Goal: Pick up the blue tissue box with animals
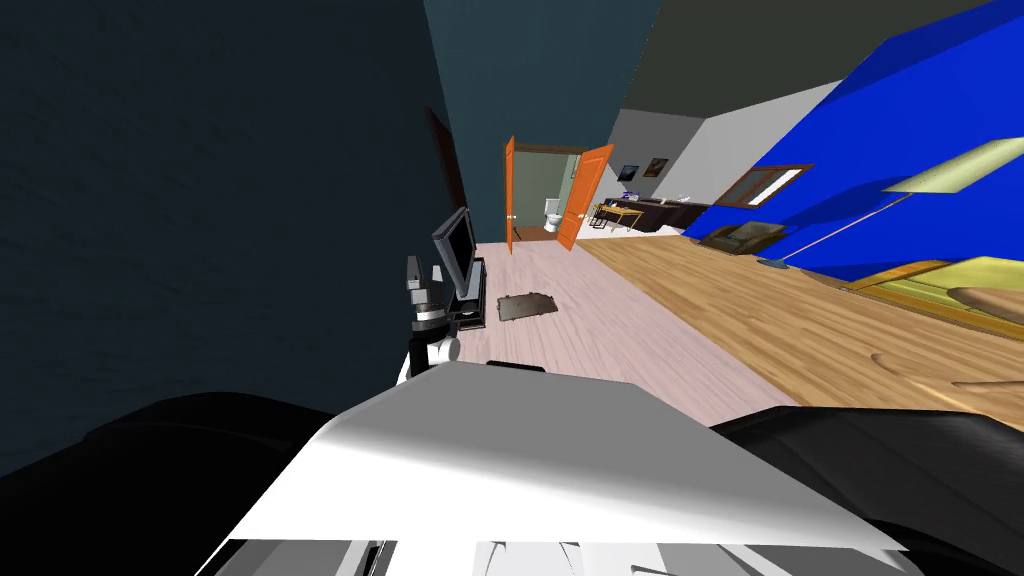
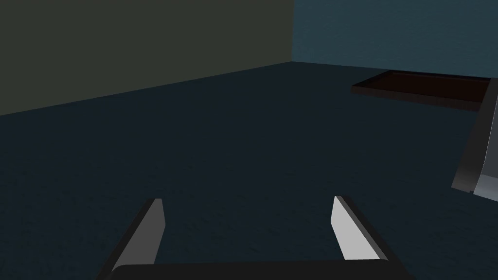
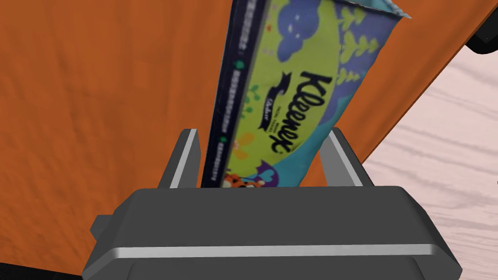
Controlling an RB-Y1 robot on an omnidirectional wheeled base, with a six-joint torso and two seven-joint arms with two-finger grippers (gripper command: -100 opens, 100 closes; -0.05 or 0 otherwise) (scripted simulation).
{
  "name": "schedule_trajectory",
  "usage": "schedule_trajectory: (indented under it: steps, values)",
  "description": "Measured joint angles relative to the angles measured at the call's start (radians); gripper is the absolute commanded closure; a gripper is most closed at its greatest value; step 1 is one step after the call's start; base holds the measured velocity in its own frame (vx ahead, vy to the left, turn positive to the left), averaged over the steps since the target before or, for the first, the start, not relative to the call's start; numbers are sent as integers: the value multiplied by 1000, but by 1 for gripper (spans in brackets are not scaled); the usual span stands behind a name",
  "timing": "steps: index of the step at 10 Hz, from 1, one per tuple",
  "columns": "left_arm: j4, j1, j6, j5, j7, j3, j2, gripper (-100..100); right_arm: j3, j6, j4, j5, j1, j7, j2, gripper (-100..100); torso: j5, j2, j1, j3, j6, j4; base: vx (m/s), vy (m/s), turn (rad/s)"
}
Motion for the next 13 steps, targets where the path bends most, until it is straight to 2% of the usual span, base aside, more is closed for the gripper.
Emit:
schedule_trajectory:
  steps: [1,3,6,8,13]
  values:
    - [0,1,0,0,0,0,0,0,-4,-9,7,30,-10,0,-10,100,-4,-7,-4,-2,0,2,172,-75,-419]
    - [0,0,0,0,0,0,0,0,11,-47,54,48,-42,-10,-24,100,-7,-7,-8,-1,-3,4,122,-55,-273]
    - [0,1,0,0,0,0,0,0,33,-132,171,130,-131,-34,-71,100,-11,-9,-17,-1,-5,7,155,-38,-410]
    - [0,0,0,0,0,0,0,0,26,-179,212,175,-138,-38,-83,100,-11,-3,-18,3,-7,8,96,-32,-221]
    - [0,0,0,0,0,0,0,0,40,-293,344,300,-237,-62,-141,100,-12,-6,-19,1,-5,7,114,-16,-277]
